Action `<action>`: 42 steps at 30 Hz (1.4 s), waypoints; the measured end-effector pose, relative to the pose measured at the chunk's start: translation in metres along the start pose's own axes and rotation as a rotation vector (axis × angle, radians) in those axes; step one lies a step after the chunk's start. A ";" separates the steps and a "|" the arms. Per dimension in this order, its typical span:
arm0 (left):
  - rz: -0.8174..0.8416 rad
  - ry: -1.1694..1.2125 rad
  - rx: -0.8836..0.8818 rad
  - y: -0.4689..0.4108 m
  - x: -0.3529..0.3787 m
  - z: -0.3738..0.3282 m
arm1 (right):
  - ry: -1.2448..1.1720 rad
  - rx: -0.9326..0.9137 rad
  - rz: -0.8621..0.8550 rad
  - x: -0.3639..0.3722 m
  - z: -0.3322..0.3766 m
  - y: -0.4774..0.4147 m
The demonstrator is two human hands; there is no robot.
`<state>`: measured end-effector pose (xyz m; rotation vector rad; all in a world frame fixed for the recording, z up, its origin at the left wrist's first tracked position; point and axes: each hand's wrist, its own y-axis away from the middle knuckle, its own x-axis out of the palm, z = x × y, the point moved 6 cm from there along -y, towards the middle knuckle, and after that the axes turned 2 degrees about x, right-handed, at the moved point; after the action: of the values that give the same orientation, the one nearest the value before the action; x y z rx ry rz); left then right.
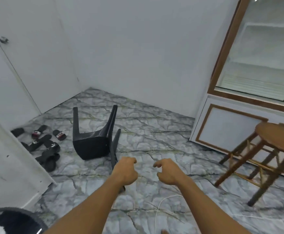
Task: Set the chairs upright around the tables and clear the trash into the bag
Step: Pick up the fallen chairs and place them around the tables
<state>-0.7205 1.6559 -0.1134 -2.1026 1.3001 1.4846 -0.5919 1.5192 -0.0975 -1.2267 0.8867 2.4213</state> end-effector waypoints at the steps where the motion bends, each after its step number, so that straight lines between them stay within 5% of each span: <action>1: -0.016 0.017 -0.037 -0.018 -0.004 0.005 | 0.012 -0.029 0.017 -0.009 -0.001 -0.026; 9: -0.215 0.202 -0.352 -0.105 -0.039 0.071 | 0.210 -0.346 0.224 -0.048 0.077 -0.197; 24: -0.398 0.611 -0.867 -0.261 -0.017 0.236 | 0.689 -0.711 0.633 0.057 0.194 -0.460; 34: -0.487 0.893 -1.313 -0.301 0.114 0.311 | 1.005 -0.904 0.966 0.208 0.183 -0.589; 42: -0.285 0.931 -1.362 -0.363 0.239 0.365 | 1.198 -1.125 1.070 0.344 0.125 -0.658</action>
<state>-0.6469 1.9734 -0.5782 -3.8753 -0.2212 1.3886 -0.5463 2.0977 -0.5768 -3.6050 0.2207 2.8198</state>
